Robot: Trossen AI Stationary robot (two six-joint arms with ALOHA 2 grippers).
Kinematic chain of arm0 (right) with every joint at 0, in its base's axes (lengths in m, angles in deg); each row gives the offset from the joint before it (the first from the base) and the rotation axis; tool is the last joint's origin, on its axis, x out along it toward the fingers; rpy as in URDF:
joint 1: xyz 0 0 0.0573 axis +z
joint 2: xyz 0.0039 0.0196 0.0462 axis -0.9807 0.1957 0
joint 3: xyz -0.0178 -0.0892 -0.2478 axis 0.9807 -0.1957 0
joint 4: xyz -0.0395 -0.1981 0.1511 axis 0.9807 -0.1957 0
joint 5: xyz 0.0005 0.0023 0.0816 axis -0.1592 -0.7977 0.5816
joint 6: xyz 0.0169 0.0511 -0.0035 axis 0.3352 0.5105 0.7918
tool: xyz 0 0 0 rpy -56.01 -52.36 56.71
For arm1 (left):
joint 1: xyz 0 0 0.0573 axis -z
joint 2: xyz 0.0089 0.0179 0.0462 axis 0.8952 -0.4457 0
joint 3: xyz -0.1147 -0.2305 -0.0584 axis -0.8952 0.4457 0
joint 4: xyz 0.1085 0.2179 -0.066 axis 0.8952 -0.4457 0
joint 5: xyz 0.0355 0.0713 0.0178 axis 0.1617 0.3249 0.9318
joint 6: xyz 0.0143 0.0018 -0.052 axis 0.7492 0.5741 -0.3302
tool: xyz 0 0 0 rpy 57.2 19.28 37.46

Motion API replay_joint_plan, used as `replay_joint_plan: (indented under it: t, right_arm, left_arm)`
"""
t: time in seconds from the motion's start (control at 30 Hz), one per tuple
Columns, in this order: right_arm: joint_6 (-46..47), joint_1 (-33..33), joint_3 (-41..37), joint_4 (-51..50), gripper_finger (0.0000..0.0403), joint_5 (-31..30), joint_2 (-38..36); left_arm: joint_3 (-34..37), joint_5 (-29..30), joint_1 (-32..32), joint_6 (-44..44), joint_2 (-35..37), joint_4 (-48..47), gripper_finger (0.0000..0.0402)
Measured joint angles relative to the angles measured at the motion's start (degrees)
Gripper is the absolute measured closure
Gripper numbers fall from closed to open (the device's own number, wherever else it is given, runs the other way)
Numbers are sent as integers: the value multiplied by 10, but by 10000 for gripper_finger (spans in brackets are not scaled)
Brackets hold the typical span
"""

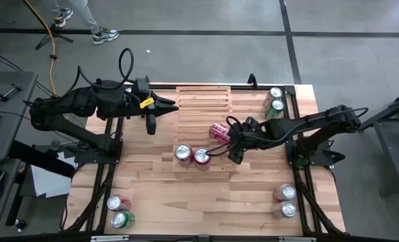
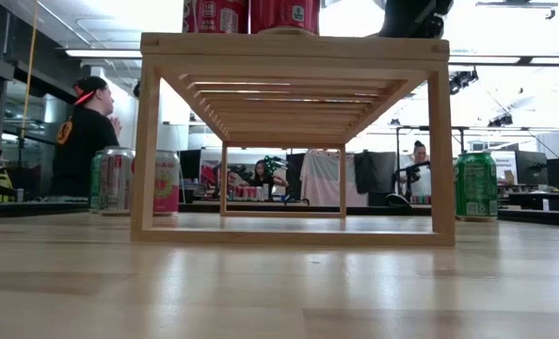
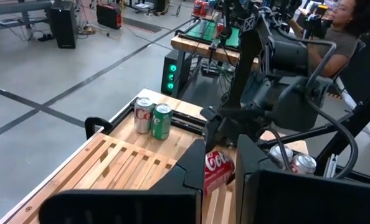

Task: Place canned beverage on shelf
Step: Put the top red soda can on the shelf aligned with the other red soda cans

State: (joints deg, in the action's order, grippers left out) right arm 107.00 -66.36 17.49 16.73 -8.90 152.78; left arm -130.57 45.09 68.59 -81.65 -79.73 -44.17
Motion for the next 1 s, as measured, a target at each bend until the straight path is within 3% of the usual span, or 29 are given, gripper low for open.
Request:
replay_joint_plan:
  t: [0.23,0.5,0.67,0.8,1.0]
  right_arm:
    - [-51,1,140,-192,120,55,-1]
    - [-71,22,263,-293,120,88,-2]
    - [-67,40,279,-312,120,80,-2]
    - [-63,52,279,-319,120,77,-1]
    - [-63,63,279,-317,120,72,-1]
  left_arm:
    - [1,-5,0,5,2,0,401]
    - [0,-62,0,30,-18,42,381]
    - [0,-130,0,77,-63,121,306]
    - [-5,-141,-4,100,-109,144,217]
    - [-68,-148,-17,91,-198,131,98]
